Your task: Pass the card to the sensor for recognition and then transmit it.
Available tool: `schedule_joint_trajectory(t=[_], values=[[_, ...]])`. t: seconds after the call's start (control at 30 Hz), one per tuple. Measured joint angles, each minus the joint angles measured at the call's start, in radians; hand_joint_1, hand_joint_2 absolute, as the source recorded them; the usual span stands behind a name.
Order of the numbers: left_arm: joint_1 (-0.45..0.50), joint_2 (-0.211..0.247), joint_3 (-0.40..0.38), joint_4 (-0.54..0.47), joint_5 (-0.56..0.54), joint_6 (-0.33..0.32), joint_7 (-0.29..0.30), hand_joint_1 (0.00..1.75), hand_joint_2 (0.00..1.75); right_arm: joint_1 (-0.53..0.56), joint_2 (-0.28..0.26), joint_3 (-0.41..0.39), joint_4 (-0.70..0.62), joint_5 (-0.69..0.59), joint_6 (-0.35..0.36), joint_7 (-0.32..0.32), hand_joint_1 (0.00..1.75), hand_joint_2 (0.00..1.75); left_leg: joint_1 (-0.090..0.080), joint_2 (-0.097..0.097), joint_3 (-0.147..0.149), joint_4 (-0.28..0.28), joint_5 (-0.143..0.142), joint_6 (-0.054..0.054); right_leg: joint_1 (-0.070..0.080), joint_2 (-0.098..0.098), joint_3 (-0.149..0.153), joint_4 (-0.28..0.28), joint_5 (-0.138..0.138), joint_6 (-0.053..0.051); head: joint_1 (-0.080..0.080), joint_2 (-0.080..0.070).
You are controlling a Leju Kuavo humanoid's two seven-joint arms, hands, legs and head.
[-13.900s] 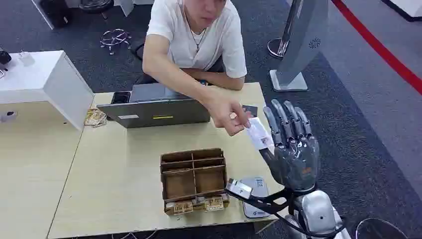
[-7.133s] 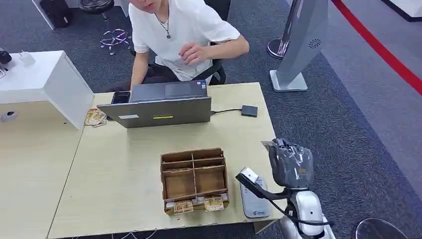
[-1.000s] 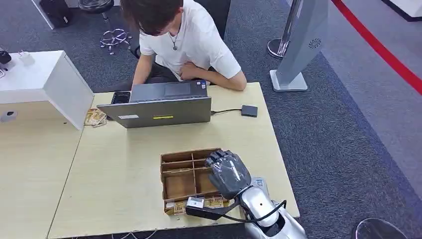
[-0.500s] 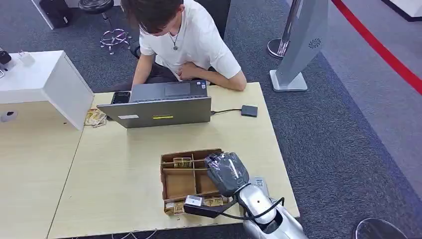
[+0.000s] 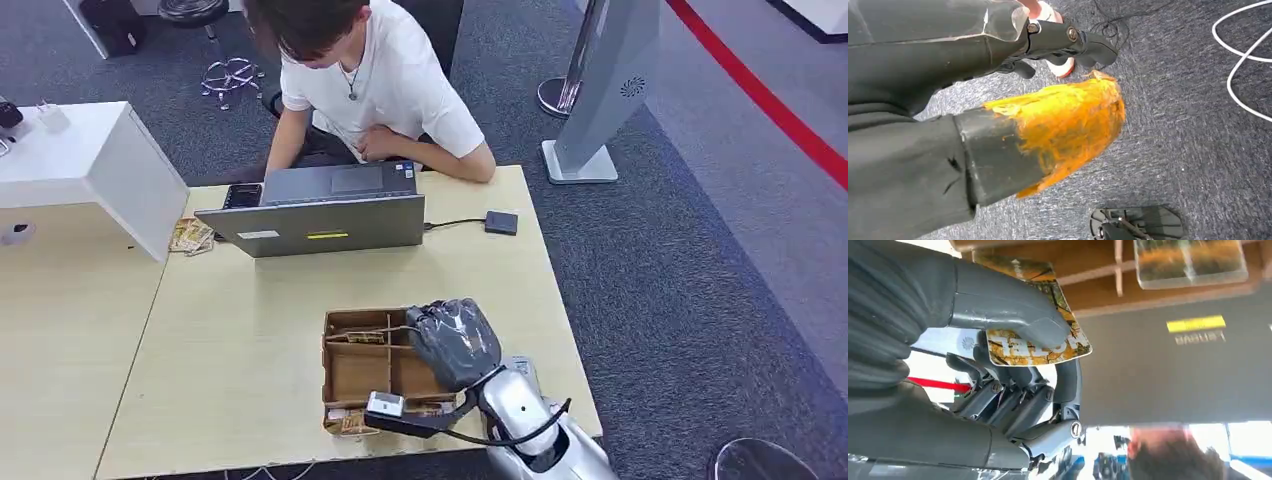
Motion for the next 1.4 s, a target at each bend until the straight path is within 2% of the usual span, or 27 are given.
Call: schedule_joint_trajectory(t=[0.27,0.63,1.03,1.4], values=[[0.001,0.000,0.010,0.000,0.000,0.005,-0.003,0.00,0.00,0.030,-0.007,0.000,-0.123,0.019,-0.060,-0.010,1.75,1.75,0.000,0.000,0.000,0.000,0.000,0.000,0.000,0.000,0.000,0.000,0.000,0.000,0.000,0.000],[0.002,0.000,0.022,0.000,-0.003,0.010,-0.006,0.00,0.00,0.042,-0.021,0.000,-0.225,0.032,-0.086,-0.021,1.75,1.75,0.000,0.000,0.000,0.000,0.000,0.000,0.000,0.000,0.000,0.000,0.000,0.000,0.000,0.000],[0.000,0.000,0.023,0.000,-0.026,0.009,-0.003,0.00,0.00,-0.047,-0.023,0.000,-0.218,0.050,-0.066,-0.029,1.75,1.75,0.000,0.000,0.000,0.000,0.000,0.000,0.000,0.000,0.000,0.000,0.001,0.000,0.000,0.000],[-0.018,0.000,0.023,0.000,-0.058,-0.004,0.021,0.00,0.00,-0.225,0.007,-0.001,-0.103,0.047,0.009,-0.011,1.75,1.75,0.000,0.000,0.000,0.000,0.003,0.000,0.000,0.000,0.000,0.000,0.003,0.000,0.000,0.000]])
